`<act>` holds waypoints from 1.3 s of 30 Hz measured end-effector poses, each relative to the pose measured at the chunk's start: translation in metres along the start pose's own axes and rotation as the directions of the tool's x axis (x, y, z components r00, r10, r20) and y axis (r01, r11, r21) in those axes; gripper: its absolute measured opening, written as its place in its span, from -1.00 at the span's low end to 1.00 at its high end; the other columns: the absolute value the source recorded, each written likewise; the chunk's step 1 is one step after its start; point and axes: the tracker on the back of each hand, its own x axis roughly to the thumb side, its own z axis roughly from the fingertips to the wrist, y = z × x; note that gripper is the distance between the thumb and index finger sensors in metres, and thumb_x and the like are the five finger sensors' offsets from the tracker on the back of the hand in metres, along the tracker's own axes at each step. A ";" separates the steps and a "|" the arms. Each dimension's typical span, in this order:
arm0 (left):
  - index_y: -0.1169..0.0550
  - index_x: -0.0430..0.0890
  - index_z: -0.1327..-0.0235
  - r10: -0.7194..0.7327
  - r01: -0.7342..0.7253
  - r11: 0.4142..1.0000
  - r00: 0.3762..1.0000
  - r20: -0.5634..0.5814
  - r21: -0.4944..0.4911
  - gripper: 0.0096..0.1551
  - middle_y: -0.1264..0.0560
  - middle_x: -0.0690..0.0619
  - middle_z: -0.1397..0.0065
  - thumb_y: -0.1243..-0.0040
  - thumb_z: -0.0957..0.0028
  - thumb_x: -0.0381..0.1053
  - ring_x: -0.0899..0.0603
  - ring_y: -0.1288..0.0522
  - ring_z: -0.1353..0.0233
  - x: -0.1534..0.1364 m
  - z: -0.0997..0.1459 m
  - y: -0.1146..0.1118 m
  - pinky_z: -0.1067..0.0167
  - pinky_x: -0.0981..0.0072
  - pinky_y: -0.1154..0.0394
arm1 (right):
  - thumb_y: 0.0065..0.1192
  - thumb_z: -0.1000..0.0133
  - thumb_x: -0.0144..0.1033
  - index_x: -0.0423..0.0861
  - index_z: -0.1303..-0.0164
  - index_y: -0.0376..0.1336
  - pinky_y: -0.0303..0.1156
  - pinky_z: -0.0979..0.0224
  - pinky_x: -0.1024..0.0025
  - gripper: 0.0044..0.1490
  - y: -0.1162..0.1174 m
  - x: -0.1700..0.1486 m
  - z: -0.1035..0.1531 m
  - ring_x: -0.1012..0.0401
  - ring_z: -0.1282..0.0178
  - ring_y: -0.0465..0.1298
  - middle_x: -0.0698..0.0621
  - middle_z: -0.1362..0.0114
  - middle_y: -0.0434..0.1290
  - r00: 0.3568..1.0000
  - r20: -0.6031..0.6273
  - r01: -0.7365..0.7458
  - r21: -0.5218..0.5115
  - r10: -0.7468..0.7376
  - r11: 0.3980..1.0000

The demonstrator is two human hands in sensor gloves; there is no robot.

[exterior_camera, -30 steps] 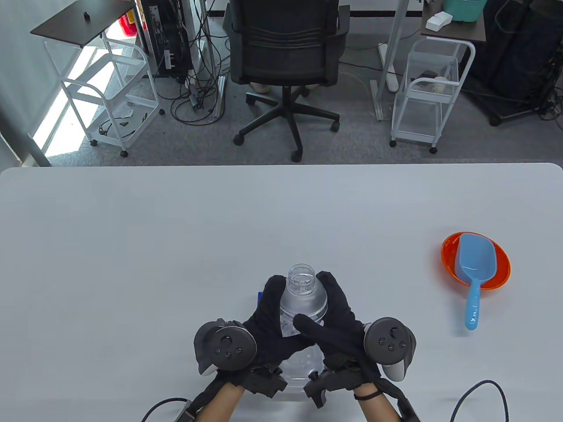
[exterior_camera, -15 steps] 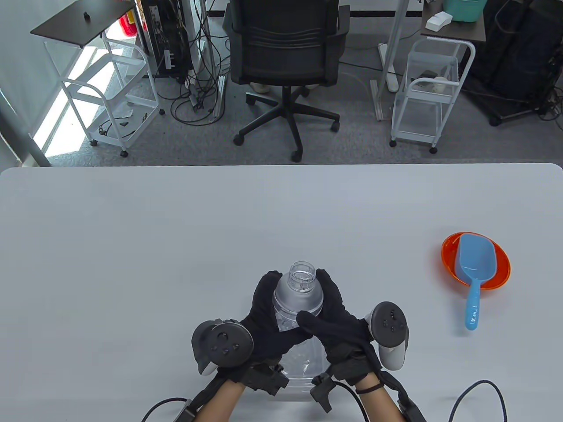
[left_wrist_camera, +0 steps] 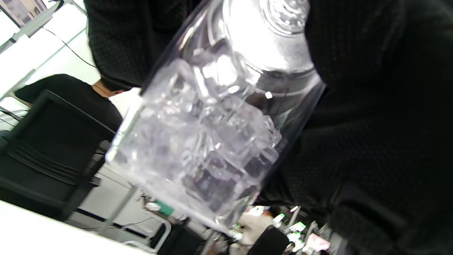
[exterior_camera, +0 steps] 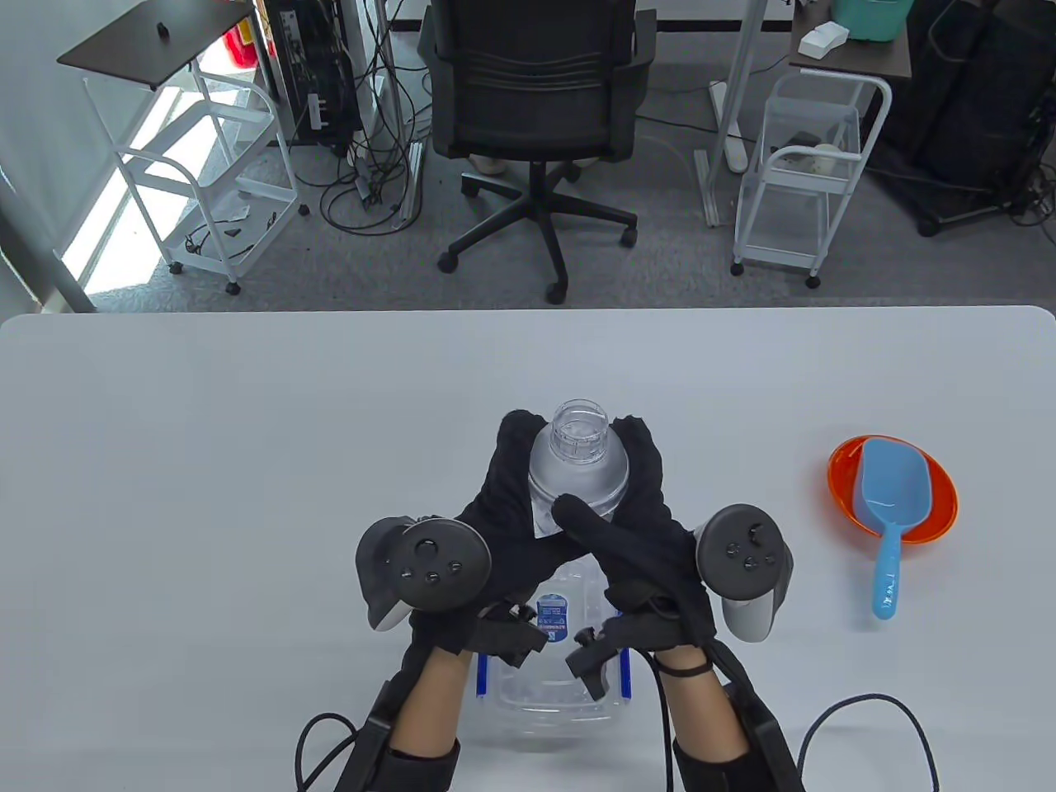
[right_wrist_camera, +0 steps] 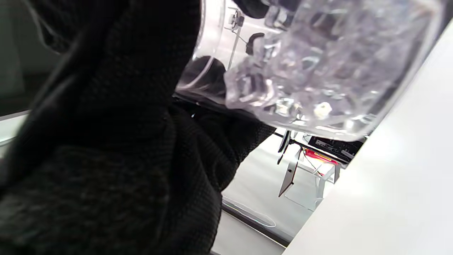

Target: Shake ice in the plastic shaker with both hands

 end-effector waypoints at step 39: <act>0.41 -0.18 -0.52 -0.126 0.120 0.984 0.991 0.043 0.131 0.41 -0.15 -0.40 -0.66 -0.22 -0.07 0.43 -0.43 -0.42 -0.51 -0.006 0.012 -0.006 -0.40 -0.08 -0.46 | 0.10 -0.21 0.23 -0.41 -0.58 -0.52 0.00 -0.29 -0.64 0.37 0.013 0.003 0.004 -0.54 -0.57 -0.04 -0.51 -0.69 -0.18 0.991 0.129 -0.031 0.042 0.025 0.999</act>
